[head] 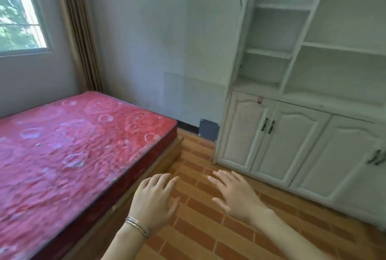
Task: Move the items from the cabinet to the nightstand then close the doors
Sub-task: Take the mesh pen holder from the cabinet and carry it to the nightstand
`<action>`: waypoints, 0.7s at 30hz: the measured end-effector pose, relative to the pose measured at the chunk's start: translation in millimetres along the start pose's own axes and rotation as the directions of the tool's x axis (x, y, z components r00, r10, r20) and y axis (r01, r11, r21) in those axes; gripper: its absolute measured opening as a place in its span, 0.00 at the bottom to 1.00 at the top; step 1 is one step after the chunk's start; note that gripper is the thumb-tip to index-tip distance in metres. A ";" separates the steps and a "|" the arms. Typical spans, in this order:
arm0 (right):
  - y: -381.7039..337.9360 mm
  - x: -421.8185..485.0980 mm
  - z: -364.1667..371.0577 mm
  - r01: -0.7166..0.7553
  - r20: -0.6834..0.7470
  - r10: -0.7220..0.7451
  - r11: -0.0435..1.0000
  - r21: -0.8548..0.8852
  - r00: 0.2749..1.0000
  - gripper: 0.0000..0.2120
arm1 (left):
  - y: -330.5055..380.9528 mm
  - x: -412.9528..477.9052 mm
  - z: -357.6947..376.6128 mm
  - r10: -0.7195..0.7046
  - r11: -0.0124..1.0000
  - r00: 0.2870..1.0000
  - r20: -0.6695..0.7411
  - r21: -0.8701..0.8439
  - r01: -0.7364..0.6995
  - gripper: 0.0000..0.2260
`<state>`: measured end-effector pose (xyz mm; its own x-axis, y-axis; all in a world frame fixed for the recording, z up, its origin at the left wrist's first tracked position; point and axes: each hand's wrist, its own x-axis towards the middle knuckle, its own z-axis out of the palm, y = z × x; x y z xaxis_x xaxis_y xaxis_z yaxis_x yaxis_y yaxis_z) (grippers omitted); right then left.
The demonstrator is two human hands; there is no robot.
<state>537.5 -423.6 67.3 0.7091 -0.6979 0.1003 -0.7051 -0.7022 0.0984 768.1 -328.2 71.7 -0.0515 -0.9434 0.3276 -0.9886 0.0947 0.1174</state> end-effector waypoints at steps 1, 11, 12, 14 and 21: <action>27.7 -15.6 -2.8 -0.027 0.011 0.027 1.000 0.002 1.000 0.27 | 24.7 20.3 8.4 0.045 0.999 0.999 -0.011 0.000 -0.045 0.23; 209.1 -130.7 -39.3 -0.393 -0.104 0.391 0.920 0.001 0.915 0.26 | 204.9 170.0 45.3 0.348 0.937 0.936 -0.044 -0.017 -0.349 0.21; 218.4 -138.7 -40.8 -0.427 -0.127 0.423 0.904 -0.008 0.897 0.25 | 218.1 181.9 48.7 0.377 0.926 0.925 -0.048 -0.022 -0.378 0.21; 236.2 -152.3 -41.2 -0.480 -0.128 0.475 0.877 -0.011 0.871 0.24 | 245.1 204.2 56.8 0.432 0.900 0.900 -0.055 -0.036 -0.434 0.21; 309.9 -177.9 -30.2 -0.598 -0.092 0.592 0.798 -0.072 0.801 0.24 | 322.0 281.5 98.9 0.608 0.780 0.789 -0.086 -0.123 -0.614 0.22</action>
<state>192.8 -512.9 109.8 0.1505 -0.9617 0.2292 -0.9870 -0.1331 0.0895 421.3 -594.7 109.0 -0.6293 -0.6600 0.4104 -0.7220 0.6919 0.0057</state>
